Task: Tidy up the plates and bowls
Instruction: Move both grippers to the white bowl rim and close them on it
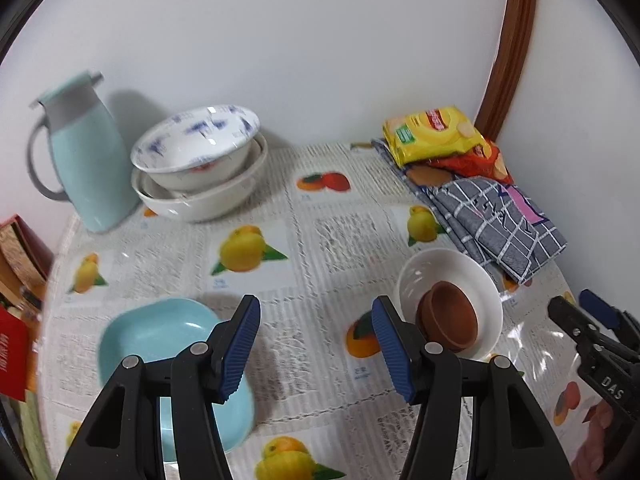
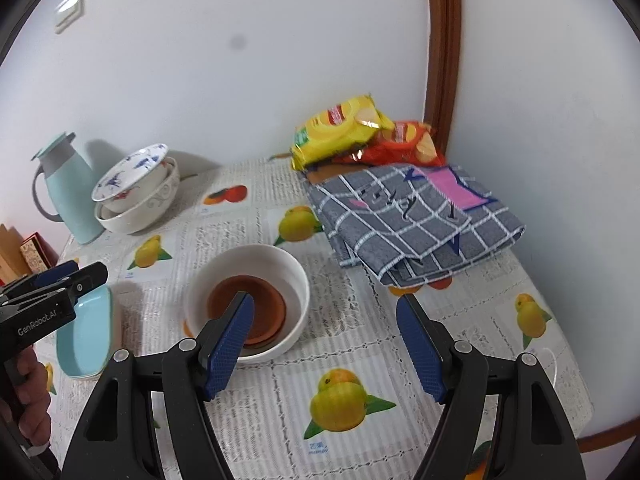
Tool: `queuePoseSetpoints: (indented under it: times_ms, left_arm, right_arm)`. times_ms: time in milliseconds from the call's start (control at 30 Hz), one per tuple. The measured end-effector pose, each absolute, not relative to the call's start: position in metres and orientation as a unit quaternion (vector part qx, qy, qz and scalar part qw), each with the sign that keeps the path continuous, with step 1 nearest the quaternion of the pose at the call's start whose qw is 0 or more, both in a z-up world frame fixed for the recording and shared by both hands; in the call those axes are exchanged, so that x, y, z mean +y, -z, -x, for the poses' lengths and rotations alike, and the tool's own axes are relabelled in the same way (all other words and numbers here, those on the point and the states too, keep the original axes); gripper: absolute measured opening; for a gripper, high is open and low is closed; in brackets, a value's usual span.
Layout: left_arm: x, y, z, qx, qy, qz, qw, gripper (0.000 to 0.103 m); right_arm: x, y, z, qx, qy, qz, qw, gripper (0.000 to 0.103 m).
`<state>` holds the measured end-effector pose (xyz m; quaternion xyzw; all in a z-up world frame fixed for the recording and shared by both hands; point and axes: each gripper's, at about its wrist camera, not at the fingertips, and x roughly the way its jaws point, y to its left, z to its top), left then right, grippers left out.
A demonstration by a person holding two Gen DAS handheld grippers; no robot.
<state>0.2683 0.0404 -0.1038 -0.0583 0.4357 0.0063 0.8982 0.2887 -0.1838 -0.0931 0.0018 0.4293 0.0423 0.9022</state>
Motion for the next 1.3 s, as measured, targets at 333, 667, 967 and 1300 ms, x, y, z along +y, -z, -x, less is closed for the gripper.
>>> queuePoseSetpoints:
  times_ms: [333,667,967,1300]
  left_arm:
    - [0.019,0.135,-0.304,0.483,0.033,0.078,0.871,0.056]
    - [-0.001,0.159,-0.331,0.524,0.030,0.049,0.850,0.056]
    - [-0.006,0.171,-0.340,0.538,0.031,0.031,0.842,0.052]
    - [-0.014,0.181,-0.347,0.554,0.037,0.020,0.832,0.044]
  right_arm:
    - [-0.184,0.134,-0.325,0.468,-0.052,-0.012,0.882,0.068]
    - [-0.170,0.158,-0.350,0.494,-0.048,0.017,0.868,0.054]
    - [-0.168,0.175,-0.358,0.519,-0.053,0.014,0.853,0.039]
    - [-0.167,0.184,-0.364,0.531,-0.052,0.015,0.846,0.039]
